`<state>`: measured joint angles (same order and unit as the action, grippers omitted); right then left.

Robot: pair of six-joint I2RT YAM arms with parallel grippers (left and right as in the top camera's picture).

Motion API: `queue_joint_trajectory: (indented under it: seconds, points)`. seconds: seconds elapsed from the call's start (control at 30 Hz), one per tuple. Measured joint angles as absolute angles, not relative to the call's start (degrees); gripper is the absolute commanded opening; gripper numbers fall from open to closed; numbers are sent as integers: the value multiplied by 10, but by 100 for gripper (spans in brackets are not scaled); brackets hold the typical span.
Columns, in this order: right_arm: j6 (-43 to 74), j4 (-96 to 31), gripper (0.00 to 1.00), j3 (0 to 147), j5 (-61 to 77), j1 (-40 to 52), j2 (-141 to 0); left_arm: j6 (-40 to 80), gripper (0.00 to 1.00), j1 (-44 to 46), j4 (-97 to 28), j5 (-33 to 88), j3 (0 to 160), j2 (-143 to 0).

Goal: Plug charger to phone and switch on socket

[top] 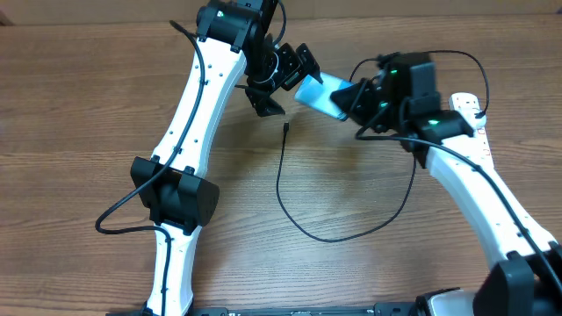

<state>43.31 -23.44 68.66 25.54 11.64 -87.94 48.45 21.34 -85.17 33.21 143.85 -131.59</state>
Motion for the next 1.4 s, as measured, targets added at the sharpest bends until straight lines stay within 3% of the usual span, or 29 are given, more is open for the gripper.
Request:
queue_joint_trajectory:
  seconds: [0.3, 0.67, 1.0, 1.4]
  points:
    - [588, -153, 4, 687, 240, 61, -822, 446, 99, 197, -702, 463, 1439, -1316]
    - [799, -25, 4, 687, 214, 100, -822, 565, 94, 181, -603, 569, 1439, -1316]
    - [901, -22, 4, 687, 144, 151, -822, 657, 77, 181, -467, 626, 1439, -1316]
    - [983, -16, 4, 687, 126, 159, -822, 696, 54, 180, -464, 617, 1439, -1316]
